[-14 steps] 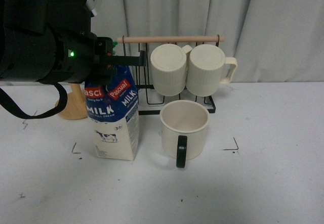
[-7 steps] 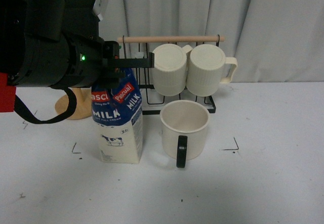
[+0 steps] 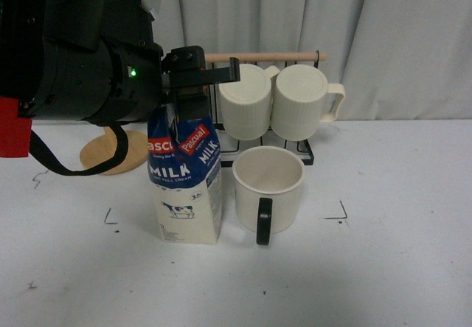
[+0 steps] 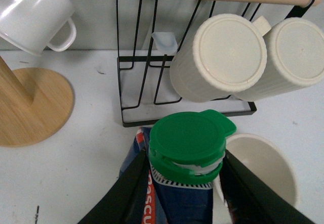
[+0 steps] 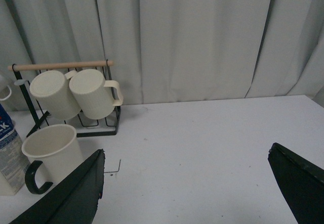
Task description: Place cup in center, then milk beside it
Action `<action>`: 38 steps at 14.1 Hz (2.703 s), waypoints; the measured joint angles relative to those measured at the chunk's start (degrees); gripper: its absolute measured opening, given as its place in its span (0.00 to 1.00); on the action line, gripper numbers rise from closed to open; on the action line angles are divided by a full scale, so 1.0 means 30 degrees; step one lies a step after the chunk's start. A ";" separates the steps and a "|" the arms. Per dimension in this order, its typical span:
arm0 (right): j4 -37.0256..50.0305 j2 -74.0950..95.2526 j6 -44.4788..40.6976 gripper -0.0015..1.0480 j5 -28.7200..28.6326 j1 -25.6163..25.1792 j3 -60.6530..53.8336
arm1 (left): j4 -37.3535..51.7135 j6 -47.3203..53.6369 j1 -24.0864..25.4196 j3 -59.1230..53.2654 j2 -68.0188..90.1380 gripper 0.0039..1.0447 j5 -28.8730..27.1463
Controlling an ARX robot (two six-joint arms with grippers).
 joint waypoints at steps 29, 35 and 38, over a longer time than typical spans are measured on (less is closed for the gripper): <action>0.0000 0.0000 0.0000 0.94 0.0007 0.0000 0.0000 | 0.1464 0.5042 0.7497 -1.7464 -2.5165 0.01 0.3315; -0.0007 0.0000 0.0000 0.94 0.0007 0.0000 0.0000 | -0.1668 0.5049 0.7497 -1.7478 -2.8050 0.01 0.3308; -0.0007 0.0000 0.0000 0.94 0.0007 0.0000 0.0000 | -0.2900 0.5049 0.7497 -1.7478 -2.9325 0.01 0.3315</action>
